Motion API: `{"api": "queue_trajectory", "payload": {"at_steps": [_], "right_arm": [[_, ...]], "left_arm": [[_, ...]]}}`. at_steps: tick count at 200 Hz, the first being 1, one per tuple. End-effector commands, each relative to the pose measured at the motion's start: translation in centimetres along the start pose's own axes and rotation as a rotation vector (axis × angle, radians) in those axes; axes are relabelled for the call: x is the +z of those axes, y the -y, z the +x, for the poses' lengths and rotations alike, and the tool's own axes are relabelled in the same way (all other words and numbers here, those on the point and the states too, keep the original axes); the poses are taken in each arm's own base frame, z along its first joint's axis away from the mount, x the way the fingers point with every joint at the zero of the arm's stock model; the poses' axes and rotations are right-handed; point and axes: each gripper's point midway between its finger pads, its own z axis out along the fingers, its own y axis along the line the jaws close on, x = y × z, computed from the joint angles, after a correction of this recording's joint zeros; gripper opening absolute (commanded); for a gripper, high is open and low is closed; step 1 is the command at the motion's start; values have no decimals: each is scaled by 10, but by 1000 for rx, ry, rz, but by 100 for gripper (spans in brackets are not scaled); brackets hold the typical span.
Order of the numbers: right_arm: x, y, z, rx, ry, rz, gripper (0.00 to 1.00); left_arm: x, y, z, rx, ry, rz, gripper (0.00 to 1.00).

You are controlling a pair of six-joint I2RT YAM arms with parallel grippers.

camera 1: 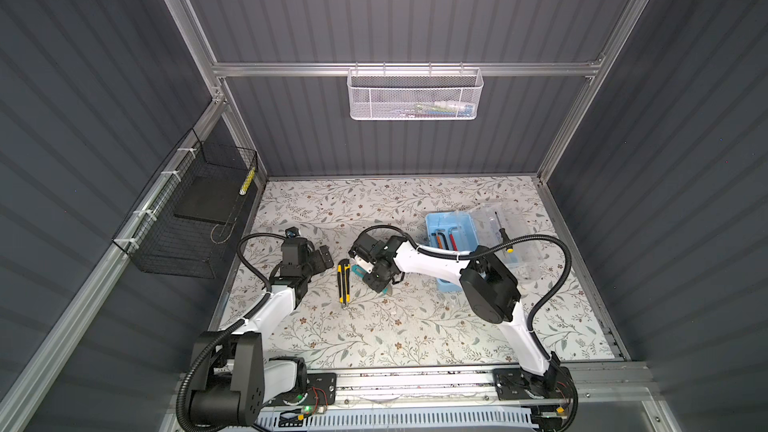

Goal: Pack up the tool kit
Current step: 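Lift the teal utility knife and carry it to the box with the right gripper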

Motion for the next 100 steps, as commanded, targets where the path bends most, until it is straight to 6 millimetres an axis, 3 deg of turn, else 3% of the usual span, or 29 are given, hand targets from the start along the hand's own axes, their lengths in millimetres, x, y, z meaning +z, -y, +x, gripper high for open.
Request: {"api": "queue_trajectory", "payload": {"at_steps": [1,100], "right_arm": [[-6,2,-2,45,8,26,27],[-65,44,-7,215,101,114,20]], "left_arm": [[-2,1,-3,-5,3,8,100],[-2,1,-3,-5,2,8,100]]}}
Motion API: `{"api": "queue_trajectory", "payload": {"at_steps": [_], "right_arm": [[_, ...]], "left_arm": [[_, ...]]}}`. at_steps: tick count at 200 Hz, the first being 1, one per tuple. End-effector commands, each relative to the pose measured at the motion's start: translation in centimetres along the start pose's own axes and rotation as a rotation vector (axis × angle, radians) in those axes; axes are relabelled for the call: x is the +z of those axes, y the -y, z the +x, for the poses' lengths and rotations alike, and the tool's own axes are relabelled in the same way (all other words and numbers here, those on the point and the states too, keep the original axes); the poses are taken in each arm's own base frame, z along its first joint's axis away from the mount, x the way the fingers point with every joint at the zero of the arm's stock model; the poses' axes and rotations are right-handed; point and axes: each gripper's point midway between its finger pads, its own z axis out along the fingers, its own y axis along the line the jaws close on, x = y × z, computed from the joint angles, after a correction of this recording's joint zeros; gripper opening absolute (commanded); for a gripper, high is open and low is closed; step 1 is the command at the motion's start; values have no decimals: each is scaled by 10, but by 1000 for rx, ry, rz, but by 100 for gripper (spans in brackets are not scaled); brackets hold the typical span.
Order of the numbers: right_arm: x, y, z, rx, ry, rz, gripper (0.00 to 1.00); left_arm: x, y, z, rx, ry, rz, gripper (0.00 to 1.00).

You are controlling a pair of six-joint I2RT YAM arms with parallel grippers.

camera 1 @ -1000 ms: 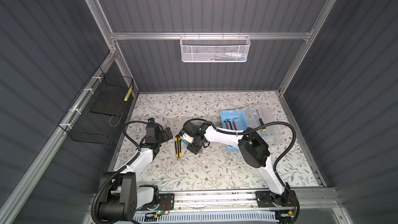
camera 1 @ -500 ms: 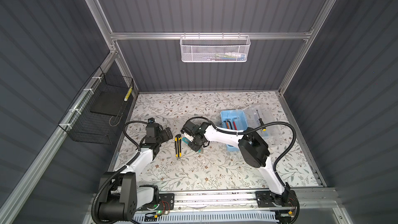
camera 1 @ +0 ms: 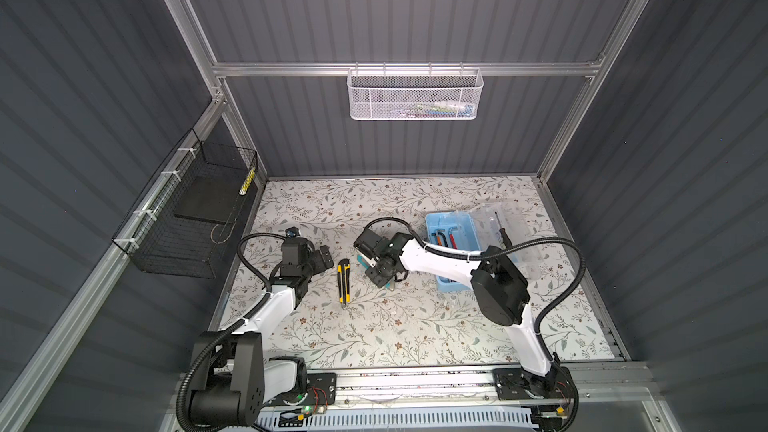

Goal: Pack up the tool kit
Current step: 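Lift the teal utility knife and carry it to the box with the right gripper, then lower the teal utility knife into the clear lid and open the right gripper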

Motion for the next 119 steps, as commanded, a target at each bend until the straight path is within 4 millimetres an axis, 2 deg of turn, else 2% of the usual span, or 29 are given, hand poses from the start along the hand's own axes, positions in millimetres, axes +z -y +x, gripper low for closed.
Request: {"api": "queue_trajectory", "payload": {"at_steps": [1,38,77,93,119], "right_arm": [[-25,23,-5,96,34,30,20],[-64,69,5,242,70,72,20],[-87,148,47,339,25,219,19],[-97,172,62,376,25,259,20],[-102,207,89,433,3,299,20]], "left_arm": [[-2,1,-3,-5,3,6,100],[-2,1,-3,-5,3,6,100],[-2,1,-4,-5,5,7,100],[-2,1,-3,-5,3,7,100],[-1,1,-3,-5,1,8,100]]}}
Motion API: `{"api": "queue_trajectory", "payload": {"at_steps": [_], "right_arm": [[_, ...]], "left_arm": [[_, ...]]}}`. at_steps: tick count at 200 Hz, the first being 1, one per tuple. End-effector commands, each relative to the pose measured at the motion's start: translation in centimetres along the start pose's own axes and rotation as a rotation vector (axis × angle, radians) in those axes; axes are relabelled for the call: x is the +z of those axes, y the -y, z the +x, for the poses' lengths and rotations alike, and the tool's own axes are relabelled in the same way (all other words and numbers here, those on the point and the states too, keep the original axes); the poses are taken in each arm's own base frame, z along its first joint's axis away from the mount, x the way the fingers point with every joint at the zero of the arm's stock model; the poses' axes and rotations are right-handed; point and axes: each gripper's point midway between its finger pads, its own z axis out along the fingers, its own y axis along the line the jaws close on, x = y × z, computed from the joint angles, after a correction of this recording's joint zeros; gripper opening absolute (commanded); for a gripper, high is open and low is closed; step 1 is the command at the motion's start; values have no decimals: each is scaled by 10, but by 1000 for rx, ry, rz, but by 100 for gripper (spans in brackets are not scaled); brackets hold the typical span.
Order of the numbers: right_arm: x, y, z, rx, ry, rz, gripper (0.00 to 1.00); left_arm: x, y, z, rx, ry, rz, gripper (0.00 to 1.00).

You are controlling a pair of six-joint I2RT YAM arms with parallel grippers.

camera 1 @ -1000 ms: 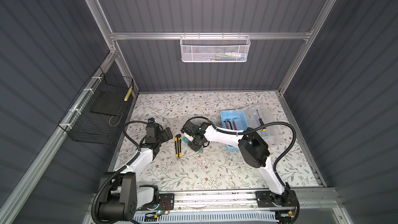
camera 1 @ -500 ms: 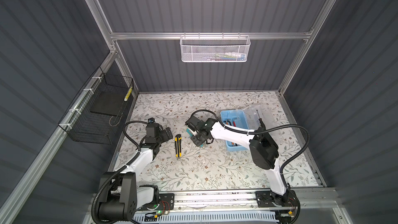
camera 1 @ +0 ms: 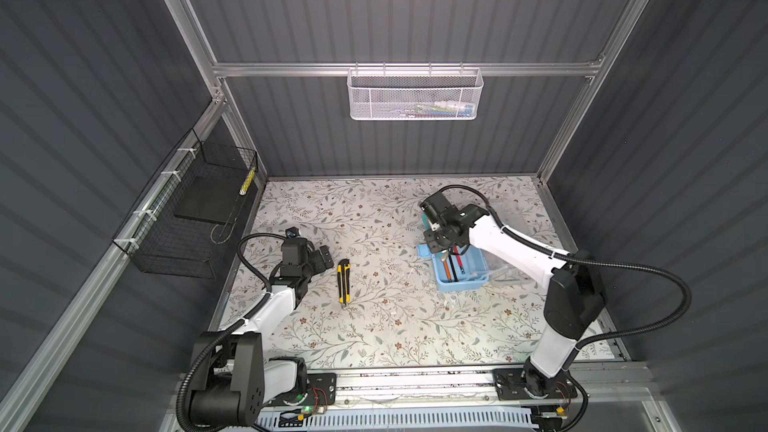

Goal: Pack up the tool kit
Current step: 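Lower the teal utility knife into the clear lid and open the right gripper, then lift the right gripper from the box while the left gripper moves over the yellow knife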

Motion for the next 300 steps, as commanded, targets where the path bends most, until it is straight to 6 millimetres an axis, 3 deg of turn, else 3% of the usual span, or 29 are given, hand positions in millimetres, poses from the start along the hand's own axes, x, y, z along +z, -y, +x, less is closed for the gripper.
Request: {"api": "queue_trajectory", "payload": {"at_steps": [1,35,82,114,140,171,234,253,273,300], "right_arm": [[-1,34,13,8,-27,69,20],[5,72,25,37,-69,149,19],[10,97,31,86,-72,181,19],[20,97,36,100,-100,165,20],[22,97,41,111,-109,168,33],[25,97,43,114,-111,166,36],[9,101,33,89,-97,182,49],[-9,94,24,91,-39,148,51],[-29,68,7,100,73,16,53],[-45,36,-8,86,159,-96,55]], "left_arm": [[-1,1,-3,-4,1,7,100],[-1,1,-4,-3,2,10,100],[0,2,-3,-1,-4,10,100],[0,2,-4,-1,-1,11,100],[-1,2,-4,-1,-1,12,100],[-1,1,-3,-2,-1,7,100],[-9,9,-2,-17,-29,48,100],[-19,23,-2,-52,-87,108,100],[-31,42,12,-145,-140,227,100],[-46,48,29,-214,-176,261,100]]}}
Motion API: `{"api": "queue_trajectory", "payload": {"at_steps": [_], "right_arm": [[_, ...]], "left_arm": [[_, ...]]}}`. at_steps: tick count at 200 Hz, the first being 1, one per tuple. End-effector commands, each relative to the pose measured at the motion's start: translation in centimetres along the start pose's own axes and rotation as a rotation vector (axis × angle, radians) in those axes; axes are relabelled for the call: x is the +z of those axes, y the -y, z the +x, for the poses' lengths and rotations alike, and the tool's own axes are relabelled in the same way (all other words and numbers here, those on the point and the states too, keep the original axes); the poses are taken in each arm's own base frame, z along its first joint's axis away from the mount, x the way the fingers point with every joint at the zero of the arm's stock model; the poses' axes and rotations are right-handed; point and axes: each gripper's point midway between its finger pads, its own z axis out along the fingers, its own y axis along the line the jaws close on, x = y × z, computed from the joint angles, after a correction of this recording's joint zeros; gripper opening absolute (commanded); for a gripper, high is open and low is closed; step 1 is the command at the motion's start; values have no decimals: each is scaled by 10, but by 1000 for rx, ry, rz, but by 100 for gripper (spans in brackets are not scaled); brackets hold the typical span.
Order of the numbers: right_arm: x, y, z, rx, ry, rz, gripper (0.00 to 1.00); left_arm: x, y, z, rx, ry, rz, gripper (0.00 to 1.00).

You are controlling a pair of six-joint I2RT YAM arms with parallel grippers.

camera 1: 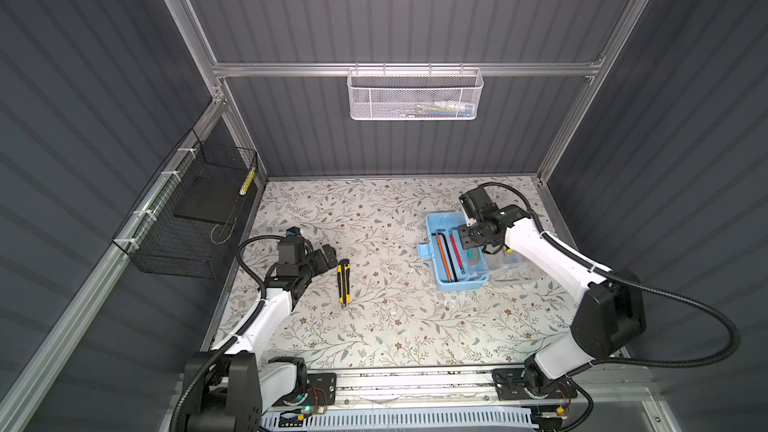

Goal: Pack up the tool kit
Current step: 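Lift the right gripper from the box while the left gripper moves over the yellow knife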

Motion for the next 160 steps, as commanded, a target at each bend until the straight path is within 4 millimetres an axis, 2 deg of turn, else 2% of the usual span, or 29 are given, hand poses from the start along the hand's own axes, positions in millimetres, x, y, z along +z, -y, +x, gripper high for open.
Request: {"api": "queue_trajectory", "payload": {"at_steps": [1,28,60,105,160], "right_arm": [[-14,-33,-13,-5,72,-127,55],[-13,-55,-15,-40,90,-180,56],[-8,-82,-10,-60,81,-266,57],[-11,-101,-5,-71,106,-316,57],[-13,-122,3,-82,87,-395,56]], "left_arm": [[-12,12,29,-109,-93,70,100],[-23,28,64,-113,-176,101,100],[-25,30,104,-119,-280,84,100],[-20,17,114,-86,-307,28,100],[-5,30,120,-95,-330,63,100]]}}
